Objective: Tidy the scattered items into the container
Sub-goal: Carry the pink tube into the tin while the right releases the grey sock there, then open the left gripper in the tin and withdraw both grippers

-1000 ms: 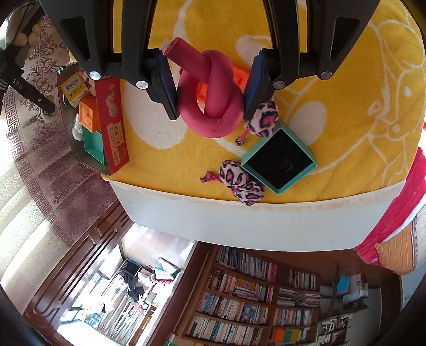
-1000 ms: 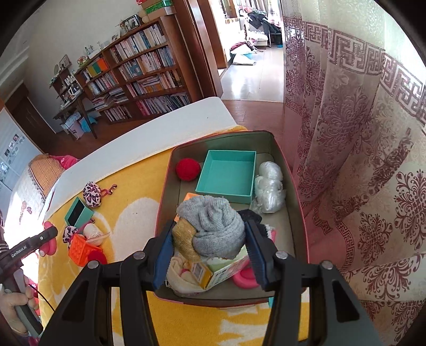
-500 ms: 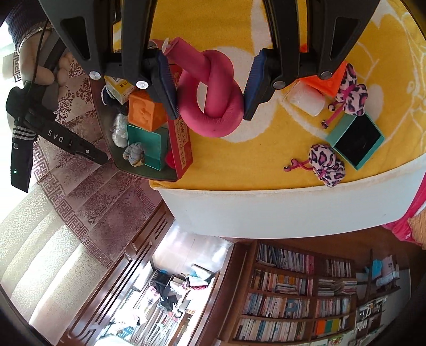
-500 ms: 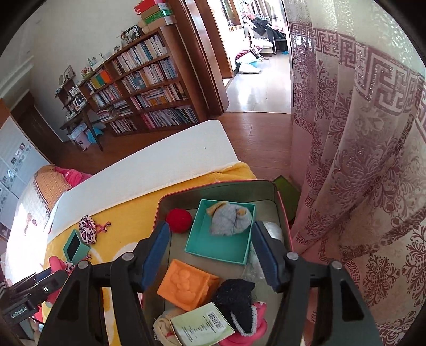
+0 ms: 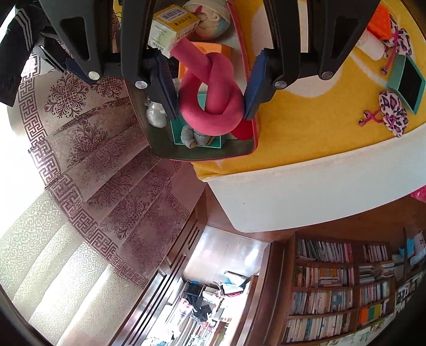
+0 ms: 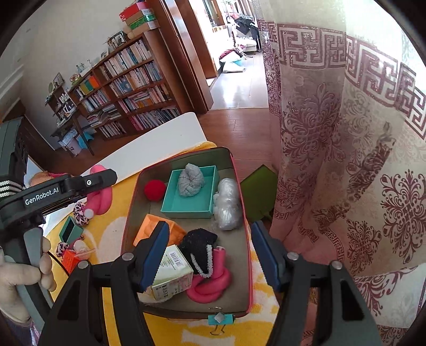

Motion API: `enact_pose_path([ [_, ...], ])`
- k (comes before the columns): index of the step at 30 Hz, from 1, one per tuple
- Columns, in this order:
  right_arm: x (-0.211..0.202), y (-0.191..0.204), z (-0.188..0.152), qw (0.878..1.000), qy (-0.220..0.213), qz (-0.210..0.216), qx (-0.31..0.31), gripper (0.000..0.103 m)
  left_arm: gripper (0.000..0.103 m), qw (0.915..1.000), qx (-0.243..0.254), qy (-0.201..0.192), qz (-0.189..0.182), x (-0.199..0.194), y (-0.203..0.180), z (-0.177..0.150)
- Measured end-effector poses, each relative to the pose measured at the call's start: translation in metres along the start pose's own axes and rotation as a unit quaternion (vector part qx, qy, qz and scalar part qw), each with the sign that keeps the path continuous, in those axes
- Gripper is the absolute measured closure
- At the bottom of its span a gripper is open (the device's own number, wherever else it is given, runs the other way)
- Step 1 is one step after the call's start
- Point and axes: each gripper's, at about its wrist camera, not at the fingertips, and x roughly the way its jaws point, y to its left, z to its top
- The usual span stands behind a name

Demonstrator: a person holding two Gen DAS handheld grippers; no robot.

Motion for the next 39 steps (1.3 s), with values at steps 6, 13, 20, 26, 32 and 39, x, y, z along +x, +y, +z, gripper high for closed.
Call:
enact_pose_path([
  [6,-0.003,-0.004,-0.003,1.000,-0.001,0.000,0.004,0.035,0.019,0.9999,-0.001,-0.009,0.008,-0.001,-0.003,0.005],
  [13,0.002,0.015,-0.005,1.000,0.005,0.018,-0.012,0.035,0.019,0.9991,-0.030,-0.008,0.030,-0.022,0.028,-0.017],
  [20,0.004,0.051,-0.008,0.998,0.010,0.046,-0.046,0.035,0.019,0.9954,-0.074,-0.009,0.060,-0.053,0.073,-0.053],
  [26,0.012,0.093,-0.020,0.993,0.026,0.075,-0.083,0.035,0.019,0.9871,-0.132,-0.016,0.089,-0.086,0.125,-0.086],
  [32,0.023,0.140,-0.042,0.985,0.052,0.104,-0.124,0.035,0.019,0.9753,-0.183,-0.026,0.122,-0.124,0.183,-0.117],
  [39,0.038,0.196,-0.072,0.973,0.088,0.127,-0.169,0.035,0.019,0.9648,-0.224,-0.023,0.137,-0.149,0.232,-0.148],
])
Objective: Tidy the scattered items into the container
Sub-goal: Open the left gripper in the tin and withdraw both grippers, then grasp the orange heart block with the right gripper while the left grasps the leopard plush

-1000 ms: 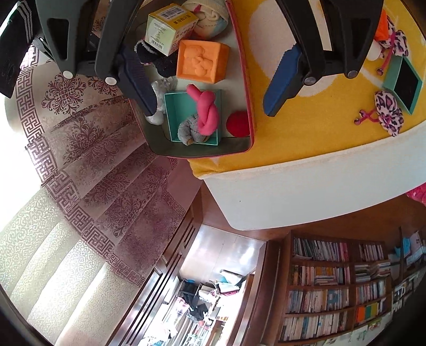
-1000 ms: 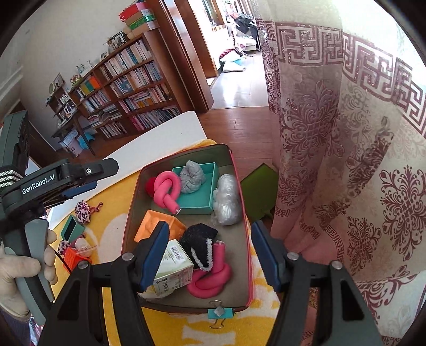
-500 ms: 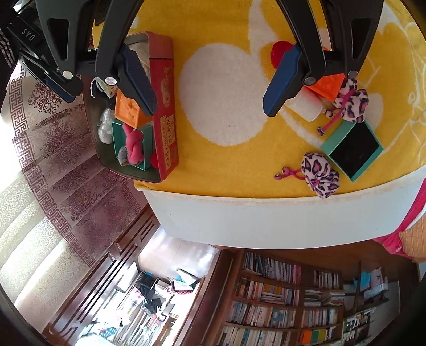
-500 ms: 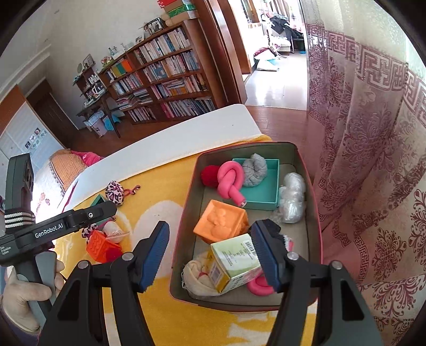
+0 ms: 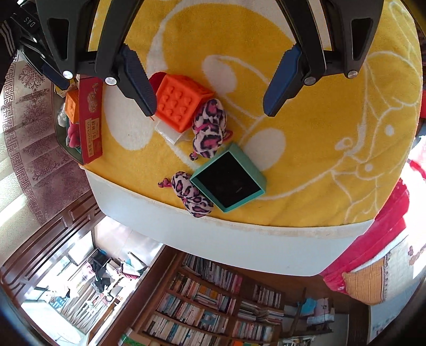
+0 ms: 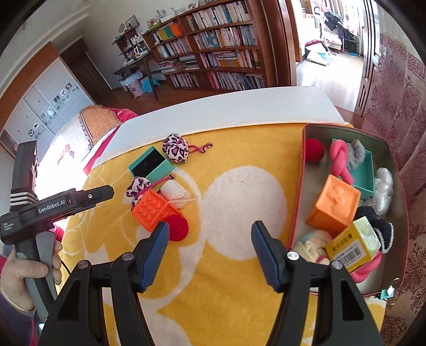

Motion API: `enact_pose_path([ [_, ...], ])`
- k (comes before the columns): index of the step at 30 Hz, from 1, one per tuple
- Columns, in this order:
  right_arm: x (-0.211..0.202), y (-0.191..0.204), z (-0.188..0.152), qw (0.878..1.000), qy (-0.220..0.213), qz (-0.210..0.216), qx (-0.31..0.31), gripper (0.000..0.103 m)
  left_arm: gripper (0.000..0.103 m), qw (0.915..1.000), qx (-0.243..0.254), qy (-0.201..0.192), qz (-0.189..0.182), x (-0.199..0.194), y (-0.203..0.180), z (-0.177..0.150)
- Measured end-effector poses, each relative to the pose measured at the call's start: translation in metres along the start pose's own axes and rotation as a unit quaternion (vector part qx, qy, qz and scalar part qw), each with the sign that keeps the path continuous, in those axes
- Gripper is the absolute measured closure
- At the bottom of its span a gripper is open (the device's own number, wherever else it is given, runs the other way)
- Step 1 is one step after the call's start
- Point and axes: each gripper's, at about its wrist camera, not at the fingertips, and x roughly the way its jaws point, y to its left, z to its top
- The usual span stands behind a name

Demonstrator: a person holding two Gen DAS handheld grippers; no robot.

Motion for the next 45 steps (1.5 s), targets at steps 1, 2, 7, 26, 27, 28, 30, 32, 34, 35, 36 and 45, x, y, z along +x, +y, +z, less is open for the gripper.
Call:
enact_pose_path([
  [1,0.004,0.007,-0.001,1.000,0.004,0.002,-0.006,0.035,0.019,1.0000,-0.004,0.001,0.000,-0.001,0.008,-0.001],
  [2,0.009,0.014,0.000,1.000,0.009,0.005,-0.011,0.035,0.019,1.0000,-0.008,0.003,0.001,-0.002,0.016,-0.002],
  [7,0.036,0.048,0.001,0.999,0.031,0.015,-0.038,0.035,0.019,0.9995,-0.030,0.008,-0.001,-0.005,0.052,-0.004],
  [26,0.137,0.095,0.015,0.992,0.085,-0.014,-0.097,0.020,0.019,0.9967,-0.061,0.053,-0.010,0.009,0.120,-0.014],
  [27,0.141,0.097,0.015,0.990,0.091,-0.024,-0.103,0.020,0.019,0.9966,-0.062,0.054,-0.011,0.010,0.120,-0.014],
  [28,0.146,0.097,0.014,0.989,0.099,-0.033,-0.107,0.020,0.019,0.9965,-0.061,0.055,-0.013,0.010,0.120,-0.013],
  [30,0.150,0.094,0.011,0.989,0.108,-0.030,-0.101,0.020,0.019,0.9966,-0.059,0.056,-0.015,0.012,0.119,-0.011],
  [32,0.146,0.090,0.011,0.990,0.103,-0.027,-0.090,0.024,0.019,0.9967,-0.056,0.057,-0.017,0.014,0.116,-0.009],
  [34,0.142,0.085,0.010,0.991,0.103,-0.022,-0.079,0.025,0.019,0.9968,-0.051,0.059,-0.019,0.016,0.111,-0.007],
  [35,0.138,0.083,0.010,0.992,0.102,-0.019,-0.074,0.025,0.019,0.9968,-0.049,0.060,-0.020,0.018,0.108,-0.006],
  [36,0.134,0.081,0.008,0.992,0.100,-0.017,-0.070,0.025,0.019,0.9969,-0.046,0.061,-0.023,0.019,0.104,-0.005],
  [45,0.089,0.055,-0.015,0.996,0.082,-0.008,-0.034,0.025,0.019,0.9961,0.005,0.071,-0.052,0.037,0.047,0.006],
])
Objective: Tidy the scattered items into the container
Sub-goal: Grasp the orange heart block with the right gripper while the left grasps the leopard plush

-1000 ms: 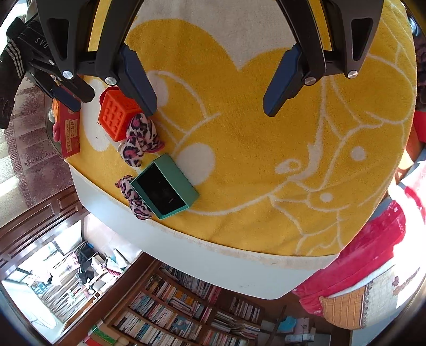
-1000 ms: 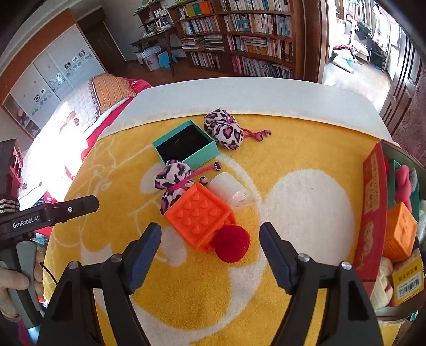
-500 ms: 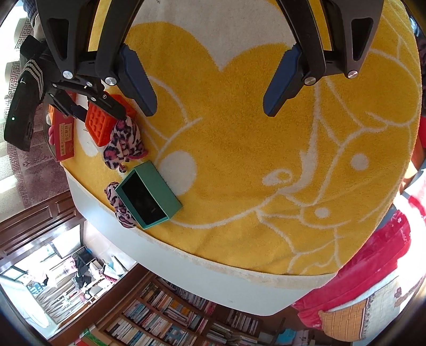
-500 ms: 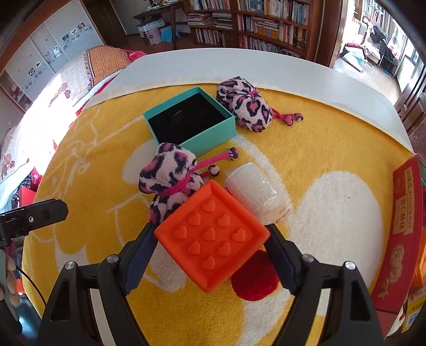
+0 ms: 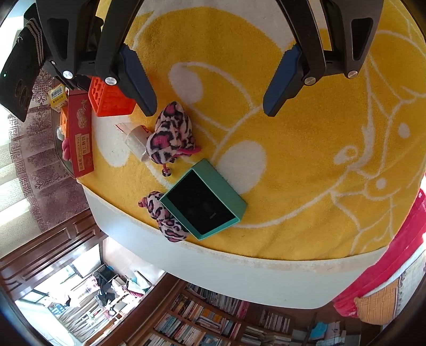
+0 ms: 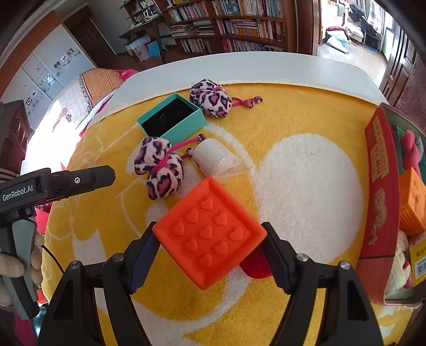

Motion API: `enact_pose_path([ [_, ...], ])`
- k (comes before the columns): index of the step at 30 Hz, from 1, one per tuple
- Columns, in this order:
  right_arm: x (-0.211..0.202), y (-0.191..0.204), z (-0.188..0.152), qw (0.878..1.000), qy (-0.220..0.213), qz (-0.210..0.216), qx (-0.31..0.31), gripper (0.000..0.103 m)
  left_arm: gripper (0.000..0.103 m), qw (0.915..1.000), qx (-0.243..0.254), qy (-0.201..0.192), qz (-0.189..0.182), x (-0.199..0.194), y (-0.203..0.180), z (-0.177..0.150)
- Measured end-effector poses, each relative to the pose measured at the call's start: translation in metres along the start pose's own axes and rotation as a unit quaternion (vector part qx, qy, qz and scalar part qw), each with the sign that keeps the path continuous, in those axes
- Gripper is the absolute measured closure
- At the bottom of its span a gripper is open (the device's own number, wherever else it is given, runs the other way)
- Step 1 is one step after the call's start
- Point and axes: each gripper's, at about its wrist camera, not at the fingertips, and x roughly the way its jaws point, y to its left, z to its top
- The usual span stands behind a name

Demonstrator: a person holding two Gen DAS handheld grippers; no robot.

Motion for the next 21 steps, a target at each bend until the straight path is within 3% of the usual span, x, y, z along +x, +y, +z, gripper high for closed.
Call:
enact_pose_path([
  [6,-0.028,-0.002,-0.013,1.000,-0.027,-0.010,-0.006,0.025,0.019,0.9992,0.039,0.000,-0.006,0.028,-0.036,0.007],
  [11,-0.052,-0.012,-0.020,0.999,-0.047,-0.007,0.012,0.025,0.021,0.9970,0.074,-0.004,0.022,0.054,-0.050,0.011],
  [12,-0.057,-0.014,-0.021,0.999,-0.051,-0.008,0.014,0.025,0.040,0.9968,0.076,-0.003,0.024,0.059,-0.050,0.011],
  [14,-0.067,-0.017,-0.023,0.998,-0.061,-0.011,0.018,0.025,0.063,0.9969,0.070,0.015,0.031,0.070,-0.045,0.011],
  [21,-0.095,-0.035,-0.025,0.995,-0.092,-0.004,0.038,0.025,0.063,0.9972,0.067,-0.006,0.031,0.052,-0.041,0.008],
])
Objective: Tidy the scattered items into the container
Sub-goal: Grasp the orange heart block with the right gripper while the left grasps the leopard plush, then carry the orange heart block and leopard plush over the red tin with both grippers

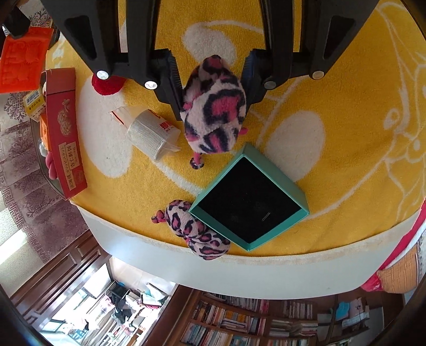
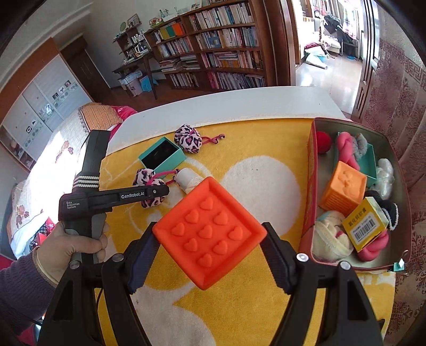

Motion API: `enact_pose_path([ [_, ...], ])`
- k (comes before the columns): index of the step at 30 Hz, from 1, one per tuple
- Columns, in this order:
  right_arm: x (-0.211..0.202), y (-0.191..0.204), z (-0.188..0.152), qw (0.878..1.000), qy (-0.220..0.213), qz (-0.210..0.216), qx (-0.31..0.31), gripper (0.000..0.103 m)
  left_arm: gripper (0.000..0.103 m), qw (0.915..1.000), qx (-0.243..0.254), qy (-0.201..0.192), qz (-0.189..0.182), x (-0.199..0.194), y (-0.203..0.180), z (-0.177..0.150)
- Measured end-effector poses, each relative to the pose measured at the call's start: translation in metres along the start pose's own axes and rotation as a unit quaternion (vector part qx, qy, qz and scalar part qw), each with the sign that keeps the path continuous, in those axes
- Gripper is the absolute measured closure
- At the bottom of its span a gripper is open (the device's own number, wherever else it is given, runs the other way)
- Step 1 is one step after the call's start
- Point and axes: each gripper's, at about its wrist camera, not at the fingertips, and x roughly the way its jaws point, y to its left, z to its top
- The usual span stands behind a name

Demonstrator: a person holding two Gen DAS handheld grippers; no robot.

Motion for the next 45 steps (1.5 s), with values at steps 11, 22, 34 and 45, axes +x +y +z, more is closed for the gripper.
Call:
enact_pose_path([
  [11,-0.025,-0.044,0.003,0.999,-0.022,0.005,0.044,0.025,0.063,0.9994,-0.001,-0.035,-0.008,-0.048,-0.029,-0.007],
  [22,-0.072,-0.134,0.013,0.990,-0.076,-0.069,0.096,0.025,0.063,0.9948,0.055,-0.053,-0.067,-0.073,-0.123,-0.007],
  [34,-0.039,-0.190,0.040,0.989,-0.056,-0.107,0.087,0.024,0.063,0.9903,0.098,-0.041,-0.090,-0.057,-0.202,-0.007],
  [45,-0.075,-0.201,0.002,0.985,-0.079,-0.080,0.127,0.023,0.063,0.9850,0.133,-0.032,-0.104,-0.034,-0.257,0.015],
])
